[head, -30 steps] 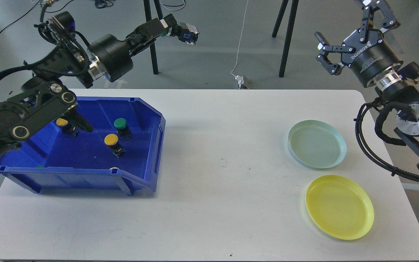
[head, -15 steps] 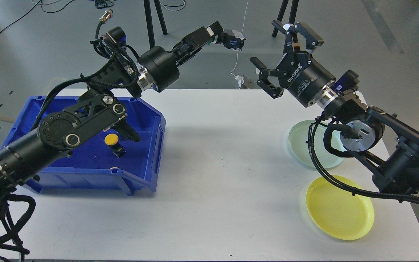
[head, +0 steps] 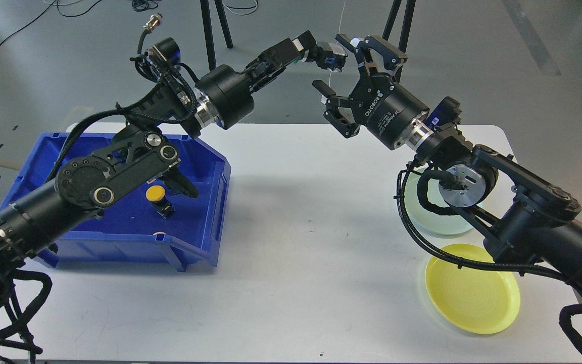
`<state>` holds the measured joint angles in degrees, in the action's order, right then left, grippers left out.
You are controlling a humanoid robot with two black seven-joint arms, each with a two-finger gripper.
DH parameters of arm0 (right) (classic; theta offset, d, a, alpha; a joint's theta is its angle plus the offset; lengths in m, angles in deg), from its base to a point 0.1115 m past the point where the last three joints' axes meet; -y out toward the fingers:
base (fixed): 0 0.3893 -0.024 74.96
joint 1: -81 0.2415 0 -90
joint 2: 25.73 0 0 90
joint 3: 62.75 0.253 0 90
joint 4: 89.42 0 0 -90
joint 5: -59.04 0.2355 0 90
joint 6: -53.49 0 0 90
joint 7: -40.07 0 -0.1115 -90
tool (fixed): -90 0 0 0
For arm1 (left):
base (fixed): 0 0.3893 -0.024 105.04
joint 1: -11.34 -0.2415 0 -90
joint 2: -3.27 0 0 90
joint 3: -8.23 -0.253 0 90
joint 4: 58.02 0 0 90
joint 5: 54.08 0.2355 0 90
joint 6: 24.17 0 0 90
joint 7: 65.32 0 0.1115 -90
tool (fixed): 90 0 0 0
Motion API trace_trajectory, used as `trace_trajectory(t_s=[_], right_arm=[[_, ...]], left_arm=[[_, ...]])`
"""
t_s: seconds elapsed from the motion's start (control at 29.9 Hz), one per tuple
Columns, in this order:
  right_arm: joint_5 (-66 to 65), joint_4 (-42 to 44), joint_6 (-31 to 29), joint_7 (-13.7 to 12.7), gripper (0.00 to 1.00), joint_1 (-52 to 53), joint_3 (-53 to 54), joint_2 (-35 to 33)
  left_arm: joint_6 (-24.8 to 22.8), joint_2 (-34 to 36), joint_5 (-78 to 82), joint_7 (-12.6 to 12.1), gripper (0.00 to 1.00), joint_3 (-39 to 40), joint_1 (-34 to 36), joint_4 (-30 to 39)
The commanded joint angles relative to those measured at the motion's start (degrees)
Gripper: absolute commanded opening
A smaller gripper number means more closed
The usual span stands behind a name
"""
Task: Pass button and place on color plate
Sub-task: 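Lift the green button and raise it toward the right gripper, then grasp the green button with the right gripper and release left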
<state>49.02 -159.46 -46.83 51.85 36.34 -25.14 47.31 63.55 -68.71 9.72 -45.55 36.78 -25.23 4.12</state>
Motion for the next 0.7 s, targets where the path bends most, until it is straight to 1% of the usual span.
trace_trajectory(t_s=[0.0,0.03,0.07,0.13,0.23,0.3,0.37,0.47,0.54,0.6,0.67], right_arm=[[0.00,0.08,-0.04,-1.31,0.44,0.19,0.00,0.08],[0.00,0.08,-0.04,-2.10,0.39,0.19,0.09,0.08],[0.00,0.08,-0.04,-2.55,0.36,0.27,0.18,0.08],[0.00,0.08,-0.04,-2.73,0.29,0.19,0.26,0.17],[0.00,0.08,0.04,-2.73,0.27,0.19,0.53,0.44],[0.00,0.08,0.04,-2.73,0.27,0.19,0.62,0.44],[0.09,0.08,0.13,-2.73,0.27,0.19,0.79,0.44],[0.09,0.17,0.04,-2.73,0.27,0.19,1.23,0.44],[0.09,0.17,0.04,-2.73,0.27,0.27,1.32,0.44],[0.09,0.08,0.04,-2.73,0.27,0.27,1.32,0.44],[0.09,0.00,0.04,-2.73,0.27,0.27,1.32,0.44]], left_arm=[[0.00,0.00,-0.08,0.00,0.29,0.11,0.00,0.00],[0.00,0.09,-0.08,0.00,0.29,0.11,0.00,0.00],[0.00,0.09,0.00,0.00,0.29,0.02,0.00,0.00],[0.00,0.18,-0.08,0.00,0.30,0.11,0.09,0.00],[-0.09,0.18,0.00,-0.08,0.31,0.02,0.09,0.00],[-0.09,0.09,0.00,-0.17,0.35,0.02,0.09,0.00],[-0.09,0.09,0.00,-0.26,0.41,0.02,0.09,0.00],[-0.18,0.00,-0.08,-0.08,0.48,0.02,0.09,0.00],[-0.09,0.00,-0.08,0.09,0.56,0.02,0.09,0.09],[-0.09,-0.09,-0.08,0.53,0.61,0.11,0.09,0.00],[-0.09,0.00,-0.08,0.70,0.70,0.20,0.09,0.00]])
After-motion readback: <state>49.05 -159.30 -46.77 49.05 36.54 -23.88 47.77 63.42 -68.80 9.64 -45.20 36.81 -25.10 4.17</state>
